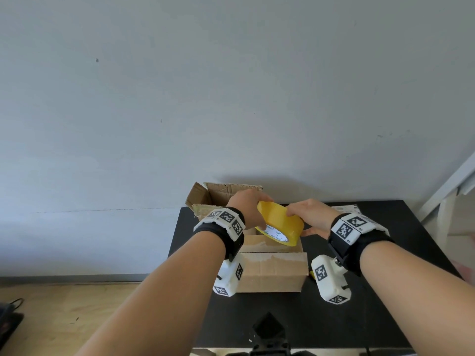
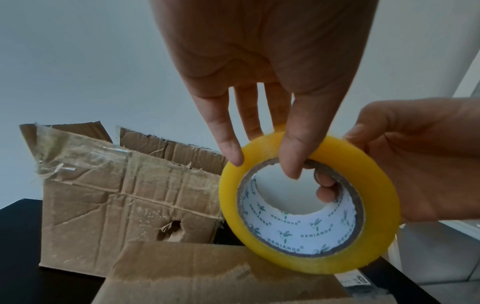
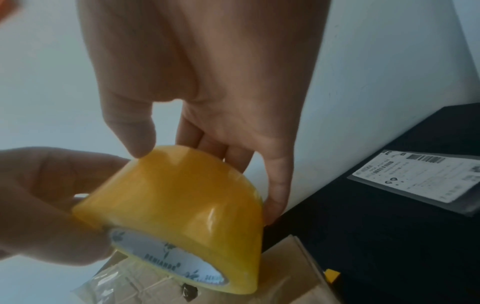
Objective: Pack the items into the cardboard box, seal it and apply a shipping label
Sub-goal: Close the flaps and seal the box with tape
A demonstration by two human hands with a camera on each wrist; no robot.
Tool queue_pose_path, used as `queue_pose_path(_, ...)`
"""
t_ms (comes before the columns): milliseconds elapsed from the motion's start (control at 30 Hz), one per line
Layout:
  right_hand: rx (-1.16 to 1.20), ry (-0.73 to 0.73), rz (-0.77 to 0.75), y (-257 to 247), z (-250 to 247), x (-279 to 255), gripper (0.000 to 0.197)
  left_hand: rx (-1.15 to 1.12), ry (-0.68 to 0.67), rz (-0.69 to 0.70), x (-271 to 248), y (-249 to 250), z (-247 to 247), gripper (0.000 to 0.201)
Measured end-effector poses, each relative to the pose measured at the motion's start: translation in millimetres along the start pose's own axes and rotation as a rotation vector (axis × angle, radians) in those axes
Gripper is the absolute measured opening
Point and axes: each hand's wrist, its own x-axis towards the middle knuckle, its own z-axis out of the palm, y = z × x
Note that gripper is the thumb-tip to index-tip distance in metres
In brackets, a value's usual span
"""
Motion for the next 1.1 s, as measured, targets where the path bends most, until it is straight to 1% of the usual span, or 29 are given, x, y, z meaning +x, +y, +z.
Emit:
queue_pose_path(167,-0.01,0.043,0.017,-2.9,4.8,-0.7,0.032,0.024,-0.01,-0.005,-0.5,2.3,0.1,0.068)
queue_pose_path(300,0.015,0.04,0.012,-2.8,5.4,-2.6,0.017,0.016,-0.001,-0.011,-1.4,1.0,0.7,0.069)
queue_pose_path(433,0.03,0.028,0.0,-1.6,5.3,-3.4,0.031,0.001,0.003,-0.012,-1.4,2.2,1.9,0.069)
queue_pose_path(600,0.051,0.02,0.0,-0.5,3.7,-5.4,0.04,-0.015,0.002,-0.011,-0.8,2.6,2.7,0.068)
queue_pose_path(733,0.122,-0.016,0.006,1.2,4.6,-9.2,0.031,-0.011,-0.006,-0.011,-0.3,2.6,2.1,0.067)
queue_pose_path(900,0.177,-0.025,-0.01,3.3,6.1,-4.7,0.035,-0.023,0.004,-0.028,-0.1,1.2,3.3,0.069)
queue_pose_path(1000,0.19,-0.003,-0.012,4.9,7.9,-2.0,0.034,-0.034,0.006,-0.033,-0.6,2.6,3.5,0.069)
queue_pose_path(1100,0.203,0.029,-0.007,4.6,8.4,-0.4,0.037,-0.046,0.001,-0.038,-0.8,4.5,3.6,0.069)
